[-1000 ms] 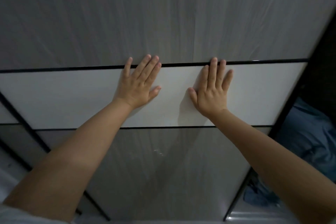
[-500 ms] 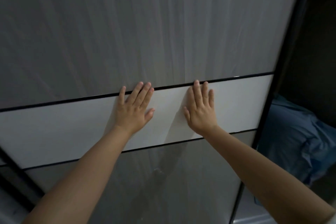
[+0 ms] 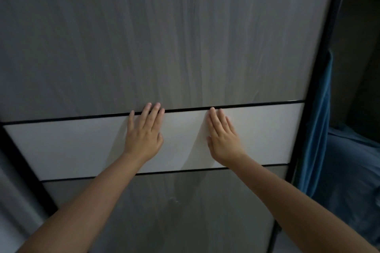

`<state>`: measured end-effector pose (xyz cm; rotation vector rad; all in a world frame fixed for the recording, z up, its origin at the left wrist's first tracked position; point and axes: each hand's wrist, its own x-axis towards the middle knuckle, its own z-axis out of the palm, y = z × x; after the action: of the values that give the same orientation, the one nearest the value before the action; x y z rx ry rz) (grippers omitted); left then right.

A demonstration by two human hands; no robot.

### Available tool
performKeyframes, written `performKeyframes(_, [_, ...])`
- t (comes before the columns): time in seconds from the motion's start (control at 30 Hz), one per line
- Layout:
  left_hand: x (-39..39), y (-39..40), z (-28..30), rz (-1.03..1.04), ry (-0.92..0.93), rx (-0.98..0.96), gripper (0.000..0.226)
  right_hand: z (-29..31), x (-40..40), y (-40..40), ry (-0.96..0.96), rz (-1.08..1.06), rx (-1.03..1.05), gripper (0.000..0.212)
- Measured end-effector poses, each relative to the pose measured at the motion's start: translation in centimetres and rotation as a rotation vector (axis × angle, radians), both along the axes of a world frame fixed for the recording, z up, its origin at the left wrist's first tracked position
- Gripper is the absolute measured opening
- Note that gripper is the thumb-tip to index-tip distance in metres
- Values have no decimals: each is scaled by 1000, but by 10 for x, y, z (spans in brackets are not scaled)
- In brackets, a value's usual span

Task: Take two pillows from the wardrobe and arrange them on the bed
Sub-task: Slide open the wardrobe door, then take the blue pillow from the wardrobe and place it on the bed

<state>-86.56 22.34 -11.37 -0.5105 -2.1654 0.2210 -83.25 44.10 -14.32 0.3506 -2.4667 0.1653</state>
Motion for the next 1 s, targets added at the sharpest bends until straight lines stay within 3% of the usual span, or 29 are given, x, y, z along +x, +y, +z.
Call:
performKeyframes(0.23, [11, 5, 3, -7, -59, 36, 51, 12, 9, -6, -49, 105, 20, 61])
performKeyframes(0.4, [15, 63, -9, -274, -38, -7, 50, 12, 45, 59, 73, -58, -48, 59])
performKeyframes(0.7, [69, 283, -38, -699, -236, -119, 34, -32, 152, 236, -60, -444, -103, 46])
performKeyframes(0.8, [93, 368, -44, -697, -318, -173, 8, -40, 185, 303, -122, -517, -86, 46])
performKeyframes(1.0, [111, 523, -76, -546, -571, -85, 26, -50, 233, 437, -250, -638, -113, 32])
